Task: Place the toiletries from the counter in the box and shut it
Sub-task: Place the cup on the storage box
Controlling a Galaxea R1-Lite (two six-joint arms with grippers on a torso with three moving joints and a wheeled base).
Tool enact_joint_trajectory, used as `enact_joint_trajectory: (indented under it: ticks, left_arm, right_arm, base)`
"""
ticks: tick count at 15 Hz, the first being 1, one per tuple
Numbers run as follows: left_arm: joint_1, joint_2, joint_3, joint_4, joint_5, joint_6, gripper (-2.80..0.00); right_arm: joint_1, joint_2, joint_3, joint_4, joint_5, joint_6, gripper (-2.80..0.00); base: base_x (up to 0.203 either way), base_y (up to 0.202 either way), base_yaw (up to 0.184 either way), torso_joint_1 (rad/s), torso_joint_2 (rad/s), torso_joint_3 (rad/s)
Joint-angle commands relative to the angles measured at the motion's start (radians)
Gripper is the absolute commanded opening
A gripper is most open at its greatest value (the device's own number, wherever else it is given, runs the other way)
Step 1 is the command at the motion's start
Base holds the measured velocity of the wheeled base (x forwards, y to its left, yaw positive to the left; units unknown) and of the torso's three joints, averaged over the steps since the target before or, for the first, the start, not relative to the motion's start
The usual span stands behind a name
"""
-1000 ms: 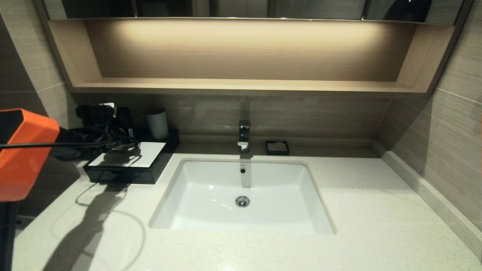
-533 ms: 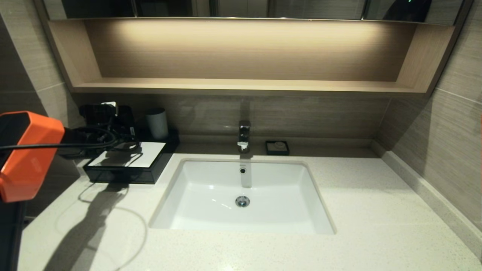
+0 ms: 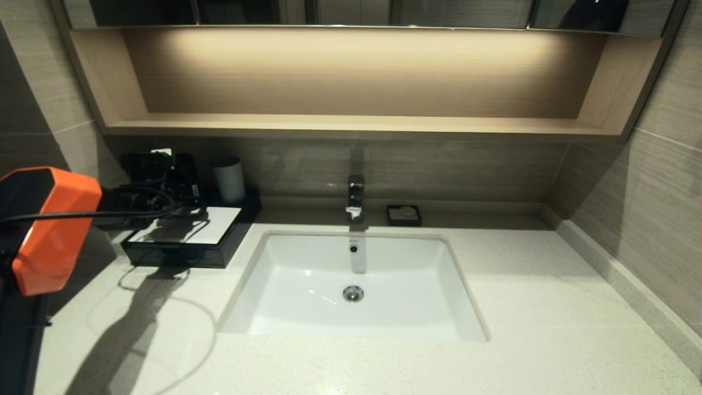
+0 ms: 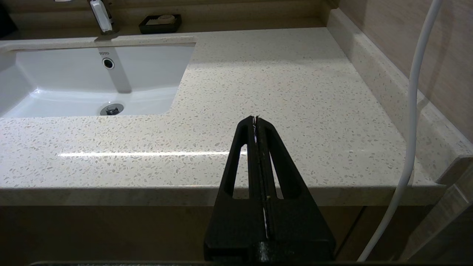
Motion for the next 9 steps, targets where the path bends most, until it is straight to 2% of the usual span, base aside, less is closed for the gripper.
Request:
enact_joint_trajectory:
  ticks: [1, 9]
  left_arm:
    - [0.001, 0.012, -0.030, 0.010, 0.001, -0.001, -2.80]
    - [-0.001, 0.045, -0.061, 0.022, 0.001, -0.004, -2.80]
  right_arm:
    - [0.000, 0.002, 0.000, 0.000, 0.000, 0.000, -2.80]
    - [0.000, 0.002, 0.000, 0.001, 0.000, 0.000, -2.80]
  base:
    - [0.000, 0.000, 0.000, 0.000, 0.00, 0.000]
    - [0.000, 0.000, 0.000, 0.000, 0.00, 0.000]
